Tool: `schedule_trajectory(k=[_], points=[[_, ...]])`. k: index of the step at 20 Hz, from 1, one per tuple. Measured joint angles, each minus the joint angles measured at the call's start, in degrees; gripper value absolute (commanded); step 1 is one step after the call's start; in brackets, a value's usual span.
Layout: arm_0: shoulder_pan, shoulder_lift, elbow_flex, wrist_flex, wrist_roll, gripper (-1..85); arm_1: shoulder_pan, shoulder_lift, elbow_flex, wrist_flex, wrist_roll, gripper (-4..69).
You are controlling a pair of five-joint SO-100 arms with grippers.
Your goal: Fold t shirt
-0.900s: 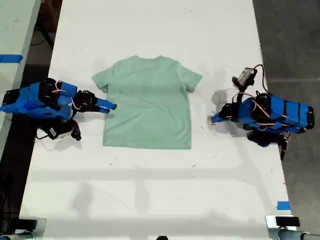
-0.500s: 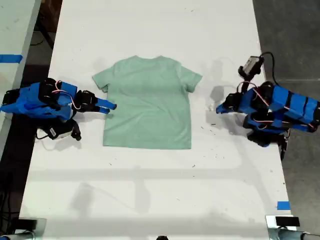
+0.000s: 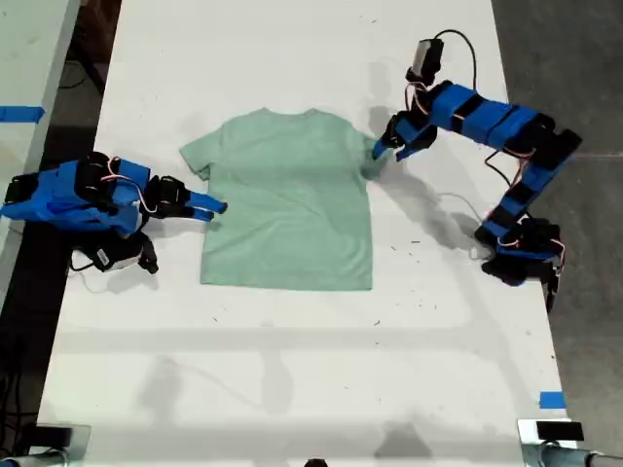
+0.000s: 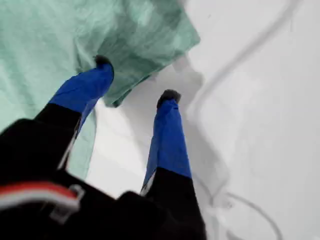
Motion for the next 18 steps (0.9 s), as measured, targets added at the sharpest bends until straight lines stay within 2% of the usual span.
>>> schedule_trajectory(k=[2,3,4,7,11,14,18], points=[[0.0,0.0,0.0,0.0,0.0,18.4,1.5,-7.6,-3.5,-2.3,-2.0,20.1],[0.0,0.0,0.0,0.0,0.0,18.4,1.9,-10.1,-6.3,-2.2,-2.8,3.9],[0.0,0.0,0.0,0.0,0.0,18.4,2.2,-12.1,-8.8,-2.2,-3.3,-1.2],[0.0,0.0,0.0,0.0,0.0,18.4,2.5,-15.7,-13.7,-1.5,-3.6,-1.2],[-0.1,0.0,0.0,0.0,0.0,18.4,1.1,-9.6,-13.0,3.5,-3.7,-1.2],[-0.1,0.0,0.0,0.0,0.0,18.4,-9.8,-7.0,-20.8,5.8,-3.6,-1.2],[-0.1,0.0,0.0,0.0,0.0,18.4,-22.1,-11.0,-29.3,5.0,-2.3,-1.2]])
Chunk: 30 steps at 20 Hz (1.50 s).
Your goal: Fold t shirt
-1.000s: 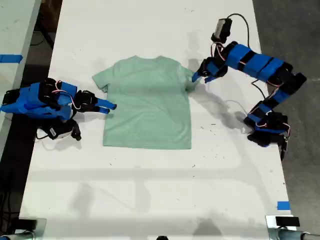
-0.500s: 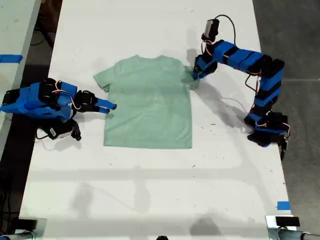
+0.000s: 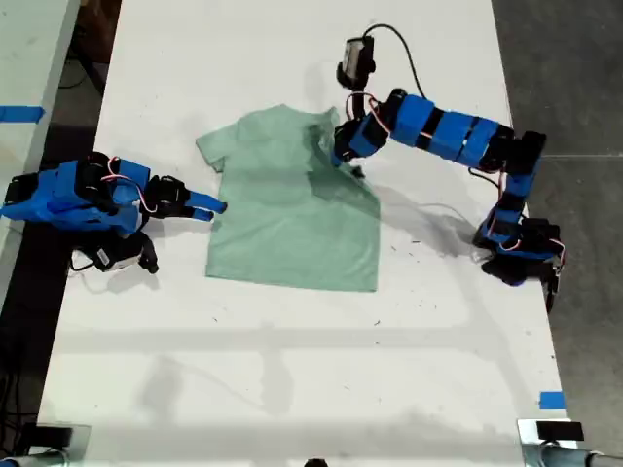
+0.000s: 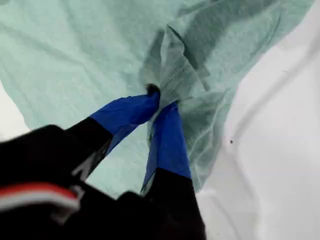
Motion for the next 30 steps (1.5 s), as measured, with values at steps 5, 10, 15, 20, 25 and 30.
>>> schedule_trajectory(k=[5,10,15,20,25,30], points=[[0.0,0.0,0.0,0.0,0.0,18.4,-3.7,-5.0,-1.4,-3.6,1.1,19.7],[0.0,0.0,0.0,0.0,0.0,18.4,0.4,0.0,-3.4,3.6,1.1,-0.6],[0.0,0.0,0.0,0.0,0.0,18.4,7.0,29.9,20.9,6.4,1.2,-0.5],[0.0,0.0,0.0,0.0,0.0,18.4,-2.1,75.3,70.2,-4.0,12.2,-0.5],[0.0,0.0,0.0,0.0,0.0,18.4,-5.4,120.4,107.0,3.7,19.8,1.3],[0.0,0.0,0.0,0.0,0.0,18.4,-1.8,123.0,109.8,6.5,31.8,1.5]])
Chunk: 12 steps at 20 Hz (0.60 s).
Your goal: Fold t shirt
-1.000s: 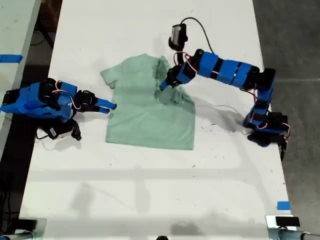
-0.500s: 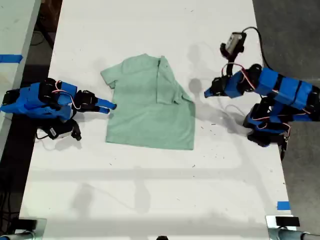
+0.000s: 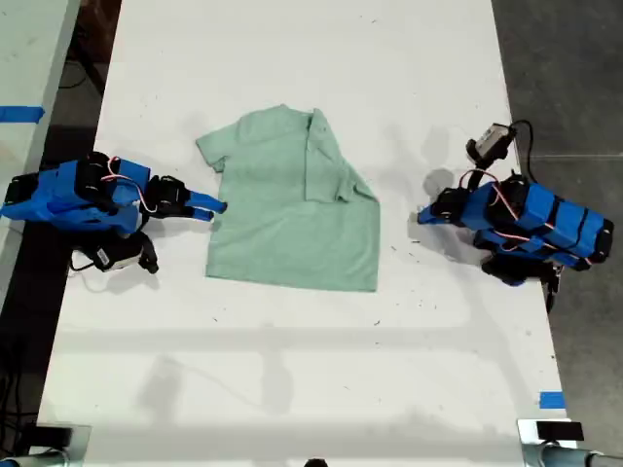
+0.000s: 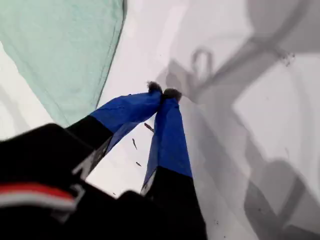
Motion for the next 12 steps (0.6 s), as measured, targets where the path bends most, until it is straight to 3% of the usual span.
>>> schedule_trajectory(k=[12], points=[[0.0,0.0,0.0,0.0,0.0,18.4,-1.1,0.0,0.0,0.1,1.1,1.6]])
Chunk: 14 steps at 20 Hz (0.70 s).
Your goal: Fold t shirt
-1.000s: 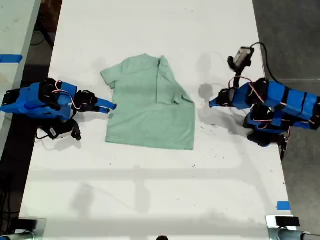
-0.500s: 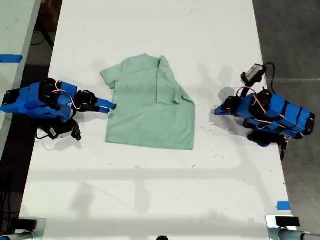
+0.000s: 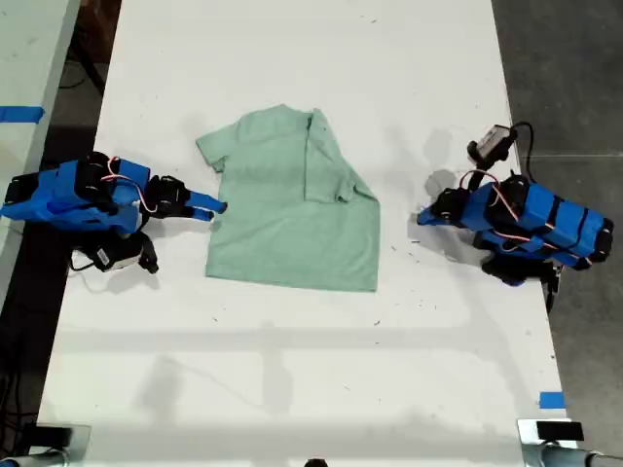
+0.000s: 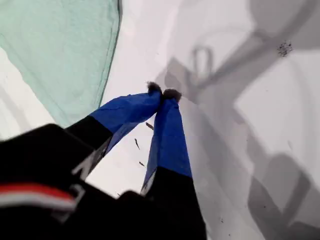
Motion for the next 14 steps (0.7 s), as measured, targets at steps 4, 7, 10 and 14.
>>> schedule_trajectory(k=[4,7,10,14], points=[[0.0,0.0,0.0,0.0,0.0,18.4,0.0,0.0,0.0,0.0,0.0,1.6],[0.0,0.0,0.0,0.0,0.0,18.4,0.0,0.0,0.0,0.0,0.0,1.6],[0.0,0.0,0.0,0.0,0.0,18.4,-0.5,0.0,0.0,0.0,0.0,1.6],[0.0,0.0,0.0,0.0,0.0,18.4,-0.5,0.0,0.0,0.0,0.0,1.6]])
